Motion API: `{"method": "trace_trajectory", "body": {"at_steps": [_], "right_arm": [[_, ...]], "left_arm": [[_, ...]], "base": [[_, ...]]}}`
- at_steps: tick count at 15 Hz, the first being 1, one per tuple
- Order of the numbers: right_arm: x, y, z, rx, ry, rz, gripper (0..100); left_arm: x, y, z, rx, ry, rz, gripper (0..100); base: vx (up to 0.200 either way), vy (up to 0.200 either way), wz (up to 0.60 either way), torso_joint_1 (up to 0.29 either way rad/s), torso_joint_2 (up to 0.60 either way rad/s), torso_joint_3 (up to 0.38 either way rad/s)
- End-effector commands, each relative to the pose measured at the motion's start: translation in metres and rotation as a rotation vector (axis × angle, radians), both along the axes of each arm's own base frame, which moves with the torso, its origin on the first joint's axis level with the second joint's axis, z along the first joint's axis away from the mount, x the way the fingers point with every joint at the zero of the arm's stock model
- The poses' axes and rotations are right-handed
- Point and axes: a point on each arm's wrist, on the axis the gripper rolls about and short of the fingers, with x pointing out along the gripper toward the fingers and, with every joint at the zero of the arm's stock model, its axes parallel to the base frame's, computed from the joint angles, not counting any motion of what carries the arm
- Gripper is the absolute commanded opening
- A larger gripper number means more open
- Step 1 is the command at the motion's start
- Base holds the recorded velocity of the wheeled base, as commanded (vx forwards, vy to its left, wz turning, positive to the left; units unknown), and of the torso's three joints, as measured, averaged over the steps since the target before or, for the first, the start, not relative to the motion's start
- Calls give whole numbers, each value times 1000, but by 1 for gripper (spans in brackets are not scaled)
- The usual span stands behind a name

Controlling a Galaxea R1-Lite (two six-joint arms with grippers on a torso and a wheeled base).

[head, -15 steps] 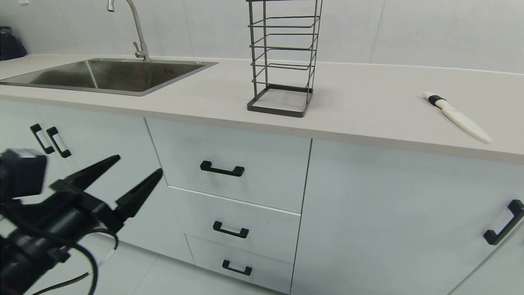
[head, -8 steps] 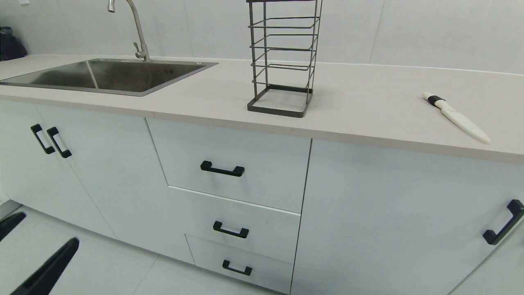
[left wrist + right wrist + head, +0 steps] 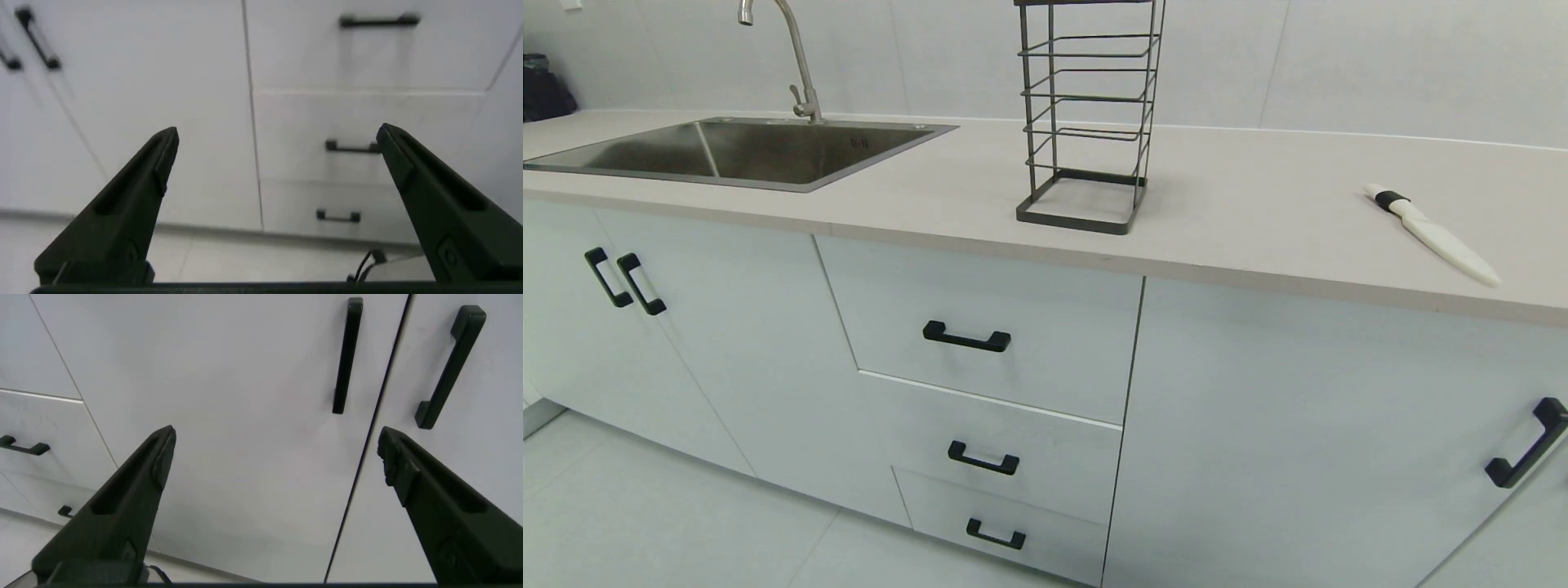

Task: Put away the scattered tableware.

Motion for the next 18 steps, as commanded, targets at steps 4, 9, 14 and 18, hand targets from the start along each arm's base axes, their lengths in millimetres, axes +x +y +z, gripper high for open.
{"method": "trace_trajectory", "body": {"at_steps": [4,9,14,18], "right_arm": [[0,0,0,0,1,1,100],[0,0,0,1,1,1,100],[0,0,0,1,3,1,100],[0,0,0,0,1,1,100]], "left_arm": [[-5,0,-2,-31,-73,64,100],[-5,0,-2,-37,-73,63,100],[-5,1,-2,-38,-73,69,100],[-5,1,-2,-40,-73,69,100]], "base": [[0,0,0,0,0,0],[0,0,-240,-1,1,1],[40,0,-240,1,1,2],[150,0,0,-2,-1,-1]]}}
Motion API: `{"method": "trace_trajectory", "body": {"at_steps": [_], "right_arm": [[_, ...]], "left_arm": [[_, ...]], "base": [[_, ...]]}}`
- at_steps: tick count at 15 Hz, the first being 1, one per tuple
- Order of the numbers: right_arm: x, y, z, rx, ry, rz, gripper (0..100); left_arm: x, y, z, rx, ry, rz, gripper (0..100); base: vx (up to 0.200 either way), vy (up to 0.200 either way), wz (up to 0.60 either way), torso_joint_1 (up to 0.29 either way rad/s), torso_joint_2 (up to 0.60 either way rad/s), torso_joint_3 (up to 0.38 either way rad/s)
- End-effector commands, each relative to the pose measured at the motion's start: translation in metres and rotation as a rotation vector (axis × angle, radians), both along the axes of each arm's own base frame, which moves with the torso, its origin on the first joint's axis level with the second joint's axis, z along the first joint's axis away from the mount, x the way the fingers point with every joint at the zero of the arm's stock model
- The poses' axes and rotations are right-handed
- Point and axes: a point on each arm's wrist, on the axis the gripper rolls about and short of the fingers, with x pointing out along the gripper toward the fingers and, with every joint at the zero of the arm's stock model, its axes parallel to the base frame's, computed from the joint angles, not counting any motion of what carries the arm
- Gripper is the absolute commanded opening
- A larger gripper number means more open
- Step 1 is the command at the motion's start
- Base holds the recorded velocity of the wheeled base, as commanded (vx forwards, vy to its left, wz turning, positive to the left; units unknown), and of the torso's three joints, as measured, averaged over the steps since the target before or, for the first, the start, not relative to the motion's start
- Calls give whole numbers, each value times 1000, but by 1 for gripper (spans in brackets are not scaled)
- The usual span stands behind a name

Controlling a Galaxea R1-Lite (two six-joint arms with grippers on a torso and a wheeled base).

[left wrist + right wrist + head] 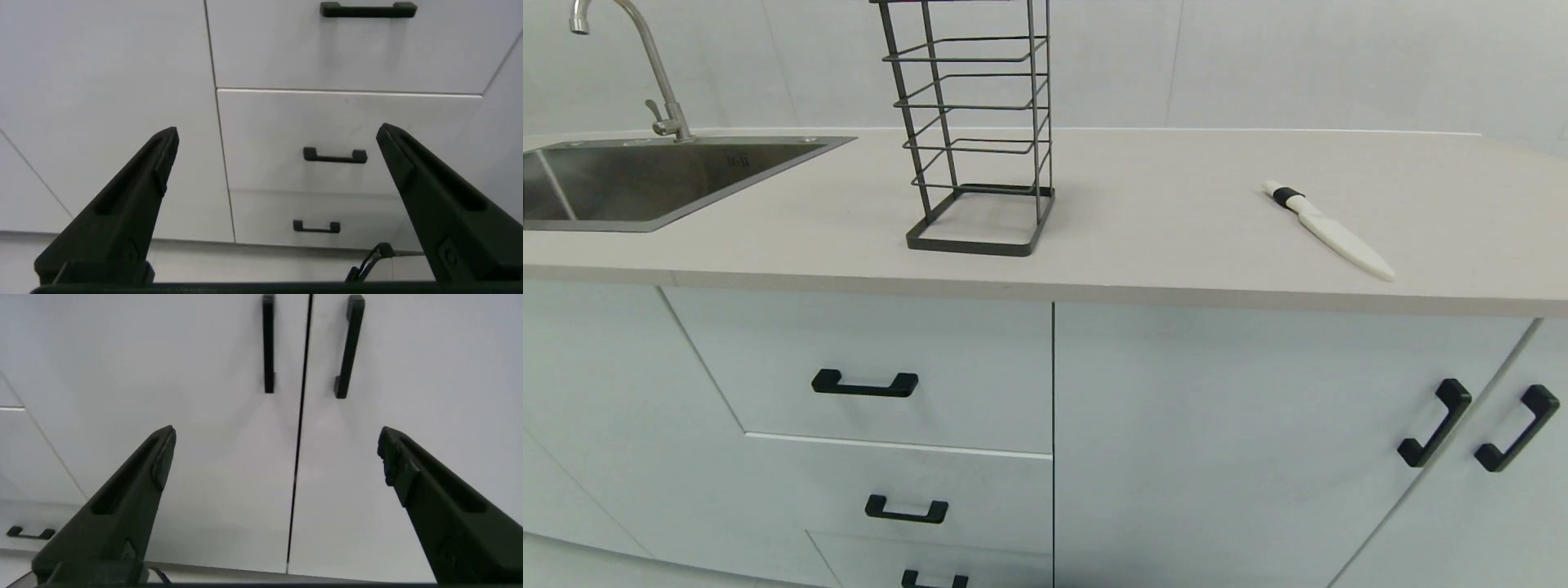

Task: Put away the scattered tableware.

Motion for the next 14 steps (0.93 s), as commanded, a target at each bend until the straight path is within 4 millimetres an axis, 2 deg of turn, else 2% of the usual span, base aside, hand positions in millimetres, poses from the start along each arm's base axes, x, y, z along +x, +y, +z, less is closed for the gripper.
{"method": "trace_trajectory", "body": {"at_steps": [1,4,5,13,14], "right_arm": [[0,0,0,0,1,0,100],[0,0,0,0,1,3,100],[0,0,0,-1,0,0,100],[0,0,0,0,1,2,100],[0,0,0,0,2,2,100]], "left_arm": [[0,0,0,0,1,1,100],[0,0,0,0,1,1,100],[0,0,0,0,1,1,100],[0,0,0,0,1,-1,100],[0,0,0,0,1,-1,100]], "base": [[0,0,0,0,0,0],[0,0,0,0,0,0],[0,0,-600,17,2,-2],[0,0,0,0,0,0],[0,-200,0,2,2,2]]}}
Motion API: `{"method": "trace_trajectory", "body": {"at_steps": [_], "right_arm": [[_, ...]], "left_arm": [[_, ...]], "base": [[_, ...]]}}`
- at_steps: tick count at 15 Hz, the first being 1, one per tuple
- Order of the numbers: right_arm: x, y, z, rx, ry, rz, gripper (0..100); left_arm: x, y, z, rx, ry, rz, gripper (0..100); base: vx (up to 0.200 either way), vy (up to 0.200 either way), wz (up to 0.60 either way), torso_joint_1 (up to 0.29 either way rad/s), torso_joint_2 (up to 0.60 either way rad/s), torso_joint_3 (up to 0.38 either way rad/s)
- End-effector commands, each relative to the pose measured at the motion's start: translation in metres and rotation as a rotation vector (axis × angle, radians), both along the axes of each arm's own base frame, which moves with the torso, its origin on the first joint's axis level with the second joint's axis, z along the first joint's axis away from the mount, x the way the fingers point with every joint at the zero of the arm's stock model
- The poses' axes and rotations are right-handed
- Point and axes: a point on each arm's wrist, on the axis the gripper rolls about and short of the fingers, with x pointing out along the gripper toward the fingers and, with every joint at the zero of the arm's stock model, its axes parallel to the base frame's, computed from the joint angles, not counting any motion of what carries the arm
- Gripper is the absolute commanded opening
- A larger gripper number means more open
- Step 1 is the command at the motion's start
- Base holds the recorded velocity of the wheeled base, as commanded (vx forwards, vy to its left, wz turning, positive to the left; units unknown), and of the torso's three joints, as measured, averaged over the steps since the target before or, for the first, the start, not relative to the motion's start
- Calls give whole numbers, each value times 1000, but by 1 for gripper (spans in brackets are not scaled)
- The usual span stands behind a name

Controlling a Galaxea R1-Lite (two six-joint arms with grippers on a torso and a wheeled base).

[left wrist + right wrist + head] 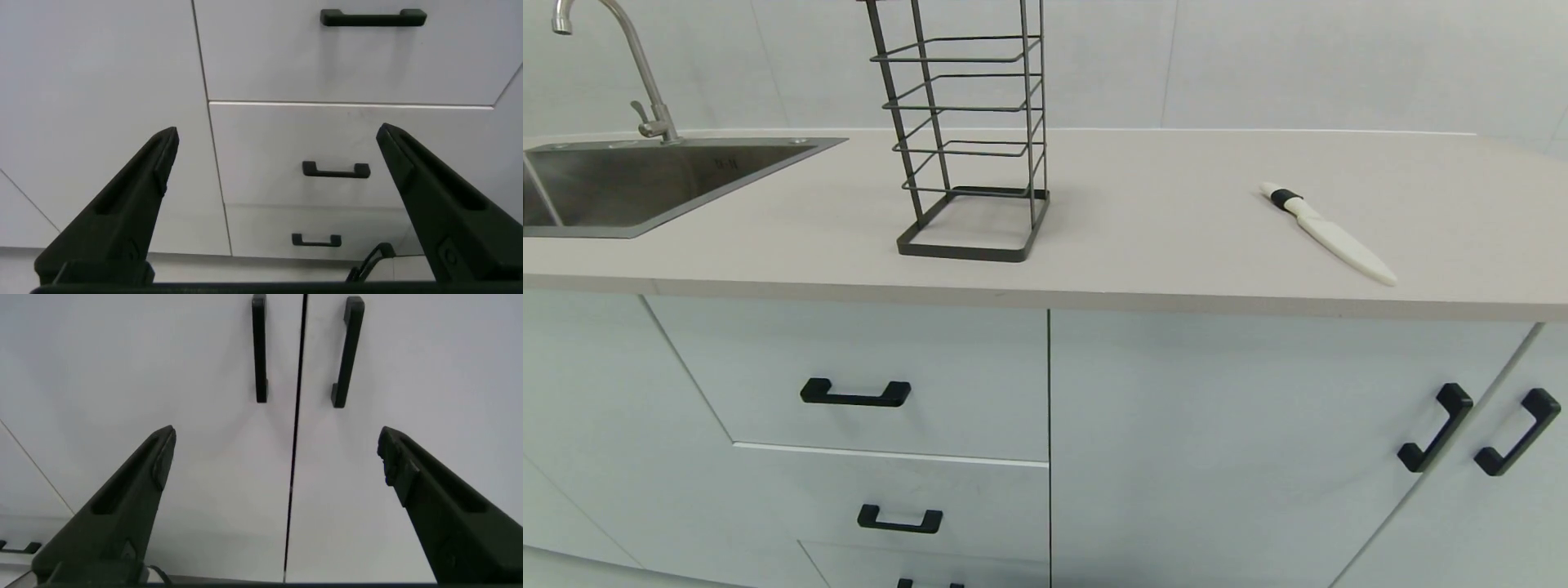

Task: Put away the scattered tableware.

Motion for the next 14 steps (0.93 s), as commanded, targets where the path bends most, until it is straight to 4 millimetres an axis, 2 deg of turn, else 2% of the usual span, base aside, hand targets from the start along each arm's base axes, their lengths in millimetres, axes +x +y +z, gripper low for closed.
{"method": "trace_trajectory", "body": {"at_steps": [1,3,14], "right_arm": [[0,0,0,-1,1,1,100],[0,0,0,0,1,1,100],[0,0,0,-4,1,-4,100]], "left_arm": [[0,0,0,0,1,1,100],[0,0,0,0,1,1,100],[0,0,0,0,1,1,100]], "base": [[0,-200,0,2,2,7],[0,-200,0,2,2,5],[0,0,0,17,-23,-6]]}}
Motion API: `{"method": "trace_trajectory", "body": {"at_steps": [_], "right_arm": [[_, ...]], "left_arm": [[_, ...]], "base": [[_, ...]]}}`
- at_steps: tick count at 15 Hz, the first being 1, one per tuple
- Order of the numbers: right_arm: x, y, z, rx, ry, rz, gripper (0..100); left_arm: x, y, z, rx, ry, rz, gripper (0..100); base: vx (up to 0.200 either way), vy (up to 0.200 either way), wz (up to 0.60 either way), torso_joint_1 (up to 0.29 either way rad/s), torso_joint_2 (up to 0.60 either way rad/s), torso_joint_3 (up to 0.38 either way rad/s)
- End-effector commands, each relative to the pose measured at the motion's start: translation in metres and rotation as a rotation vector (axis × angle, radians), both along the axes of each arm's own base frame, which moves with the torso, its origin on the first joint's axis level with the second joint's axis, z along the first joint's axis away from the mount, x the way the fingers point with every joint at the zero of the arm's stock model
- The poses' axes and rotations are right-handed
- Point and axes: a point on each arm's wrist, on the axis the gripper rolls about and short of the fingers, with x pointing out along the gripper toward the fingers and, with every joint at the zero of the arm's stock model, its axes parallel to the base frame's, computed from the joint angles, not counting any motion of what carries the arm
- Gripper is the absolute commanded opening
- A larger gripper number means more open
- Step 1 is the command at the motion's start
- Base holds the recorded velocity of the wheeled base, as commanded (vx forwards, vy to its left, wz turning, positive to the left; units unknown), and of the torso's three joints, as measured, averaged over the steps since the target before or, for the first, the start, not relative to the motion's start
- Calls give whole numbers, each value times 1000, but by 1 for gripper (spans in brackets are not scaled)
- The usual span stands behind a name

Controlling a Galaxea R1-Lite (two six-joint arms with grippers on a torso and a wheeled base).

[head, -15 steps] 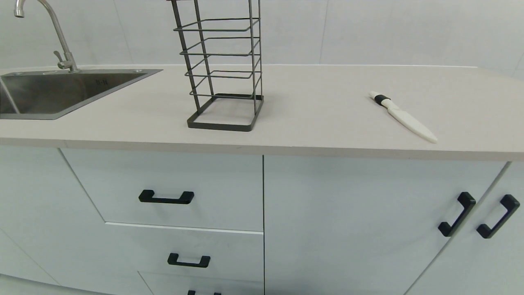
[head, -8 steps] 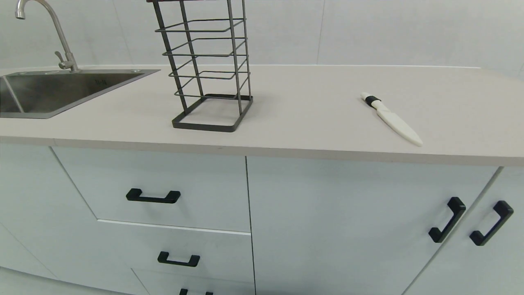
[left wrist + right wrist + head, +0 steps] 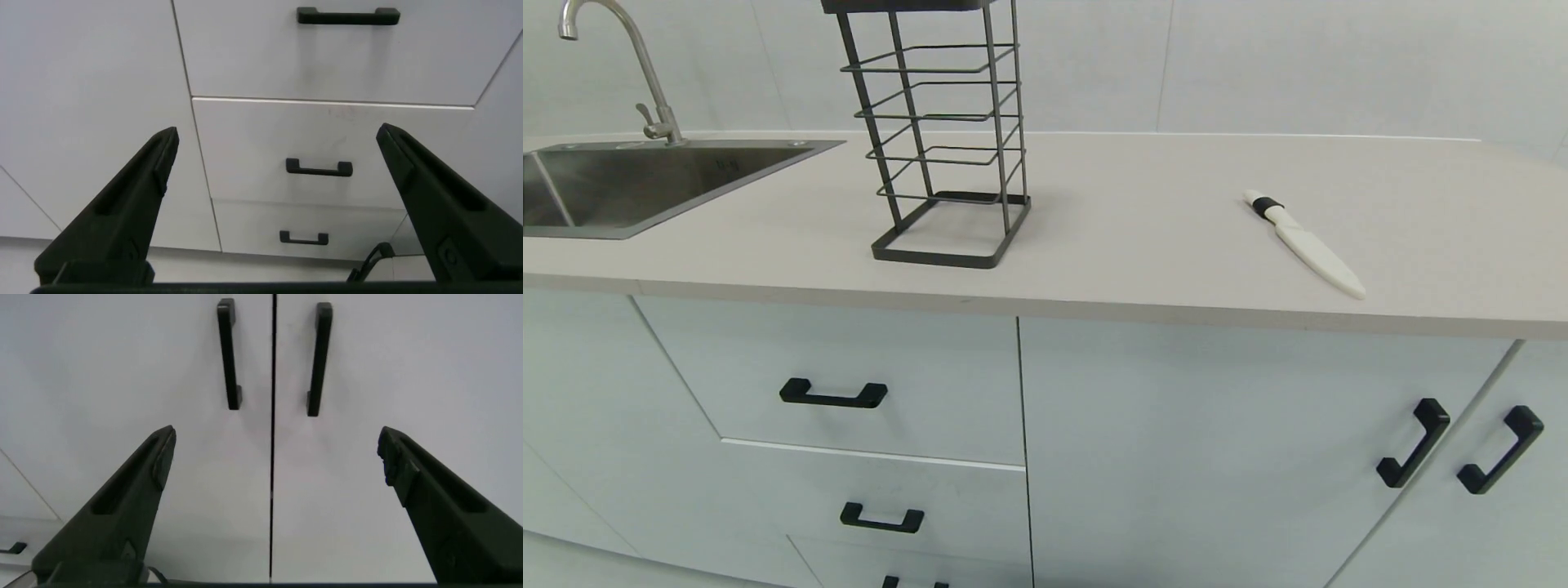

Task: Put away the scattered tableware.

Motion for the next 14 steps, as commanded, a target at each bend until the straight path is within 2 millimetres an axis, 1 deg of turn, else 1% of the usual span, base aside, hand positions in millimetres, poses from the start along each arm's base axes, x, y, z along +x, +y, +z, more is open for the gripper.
{"method": "trace_trajectory", "body": {"at_steps": [1,3,5,8,11,14], "right_arm": [[0,0,0,0,2,1,100],[0,0,0,0,2,-1,100],[0,0,0,0,2,1,100],[0,0,-1,0,4,-1,100],[0,0,-1,1,4,1,100],[0,0,0,1,2,-1,100]], "left_arm": [[0,0,0,0,3,0,100],[0,0,0,0,3,0,100],[0,0,0,0,3,0,100],[0,0,0,0,3,0,100],[0,0,0,-2,3,0,100],[0,0,0,-2,3,2,100]], "base": [[0,0,0,193,-110,-27],[0,0,0,229,-46,-141],[0,0,0,259,-325,-200],[0,0,0,209,-689,-199],[0,0,0,243,-512,-206],[0,0,0,95,-483,-219]]}}
